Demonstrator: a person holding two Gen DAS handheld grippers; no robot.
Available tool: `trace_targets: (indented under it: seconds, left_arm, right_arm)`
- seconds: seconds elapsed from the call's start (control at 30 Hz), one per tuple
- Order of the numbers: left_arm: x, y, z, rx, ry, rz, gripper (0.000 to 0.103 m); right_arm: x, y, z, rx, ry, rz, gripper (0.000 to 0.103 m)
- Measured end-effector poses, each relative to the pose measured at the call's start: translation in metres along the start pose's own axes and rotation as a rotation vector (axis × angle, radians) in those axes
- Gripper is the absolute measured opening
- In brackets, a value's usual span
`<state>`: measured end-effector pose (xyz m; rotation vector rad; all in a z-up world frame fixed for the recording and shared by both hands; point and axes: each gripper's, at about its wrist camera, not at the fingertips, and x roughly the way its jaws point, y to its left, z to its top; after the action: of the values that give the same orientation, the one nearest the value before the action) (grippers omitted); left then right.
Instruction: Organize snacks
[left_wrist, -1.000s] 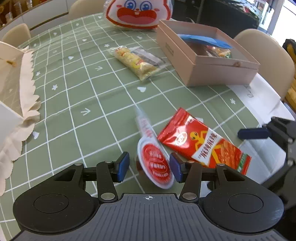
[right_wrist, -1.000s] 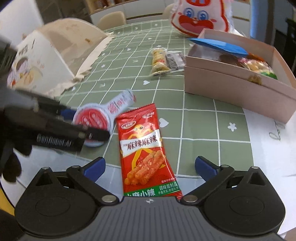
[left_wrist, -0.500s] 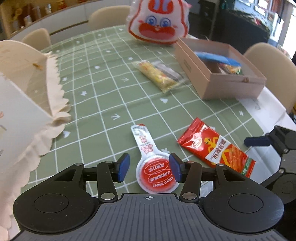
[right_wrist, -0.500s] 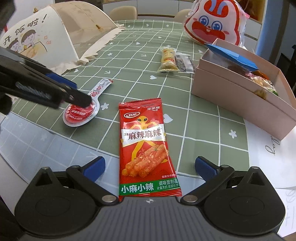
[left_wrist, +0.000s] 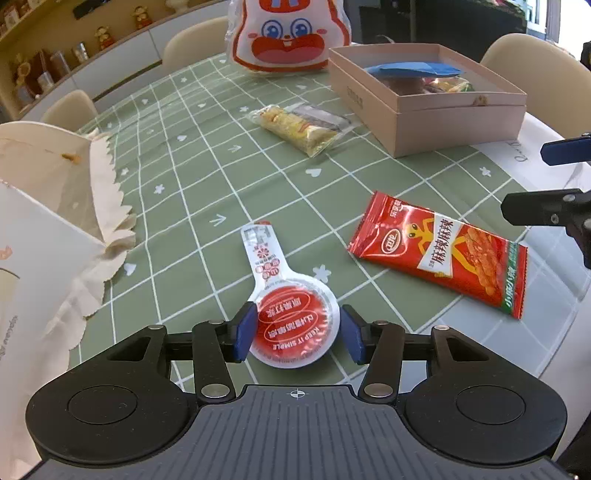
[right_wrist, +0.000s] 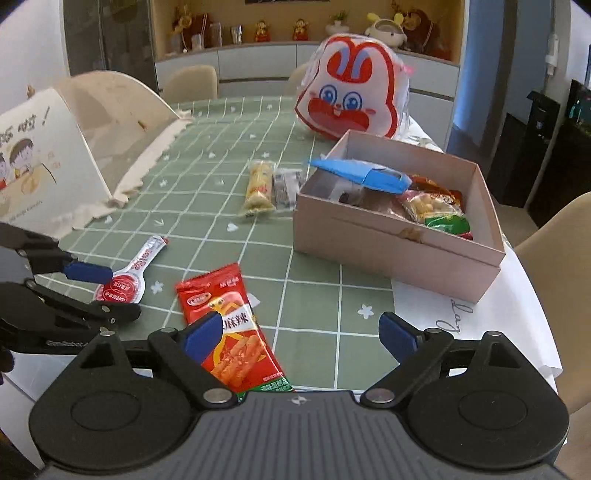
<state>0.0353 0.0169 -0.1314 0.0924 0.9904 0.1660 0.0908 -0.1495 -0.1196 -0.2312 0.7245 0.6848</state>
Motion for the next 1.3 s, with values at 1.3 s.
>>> trace_targets:
  seconds: [1.3]
  left_arm:
    - [-0.004,0.09,-0.028,-0.454,0.09,-0.224,0.067]
  right_arm:
    - [0.032,0.052,-0.001,-0.055,0.122,0.136,0.092]
